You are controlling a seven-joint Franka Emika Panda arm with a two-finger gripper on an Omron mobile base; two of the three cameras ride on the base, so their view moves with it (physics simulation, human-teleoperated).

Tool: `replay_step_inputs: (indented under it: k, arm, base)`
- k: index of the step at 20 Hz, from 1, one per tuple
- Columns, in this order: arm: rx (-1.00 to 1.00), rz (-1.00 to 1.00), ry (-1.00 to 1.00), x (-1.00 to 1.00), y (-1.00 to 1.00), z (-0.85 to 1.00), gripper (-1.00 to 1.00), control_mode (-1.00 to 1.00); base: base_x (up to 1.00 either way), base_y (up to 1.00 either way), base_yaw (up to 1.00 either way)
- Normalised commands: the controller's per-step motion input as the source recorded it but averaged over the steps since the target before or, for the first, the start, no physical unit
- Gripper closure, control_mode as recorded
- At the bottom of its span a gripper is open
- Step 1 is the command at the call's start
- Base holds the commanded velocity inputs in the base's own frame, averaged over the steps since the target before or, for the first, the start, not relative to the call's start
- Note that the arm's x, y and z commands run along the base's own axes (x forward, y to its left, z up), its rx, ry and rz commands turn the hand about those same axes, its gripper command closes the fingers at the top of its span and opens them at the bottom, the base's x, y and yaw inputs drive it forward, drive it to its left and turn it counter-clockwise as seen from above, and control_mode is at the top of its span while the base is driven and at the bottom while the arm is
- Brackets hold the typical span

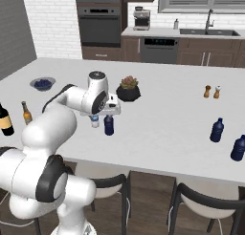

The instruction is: Move the plastic bottles in the middle to the plastics group, and the glass bottles in the middle to the glass group.

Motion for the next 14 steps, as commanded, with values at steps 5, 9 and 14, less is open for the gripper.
replay_step_inputs:
  k: [5, 9, 14]
  arm:
    - [-0.10, 0.01, 0.00, 0.47, 0.00, -0.14, -1.00, -1.00]
    - [-0.05, 0.00, 0.02, 0.55, 0.00, -0.09, -1.00, -1.00]
    - [0.00, 0.00, 0.07, 0.26, 0.00, -0.05, -1.00, -1.00]
  base:
    - [0.00, 0.00, 0.00]
    - [0.00, 0.00, 0.00]
    - [0.00, 0.00, 0.00]
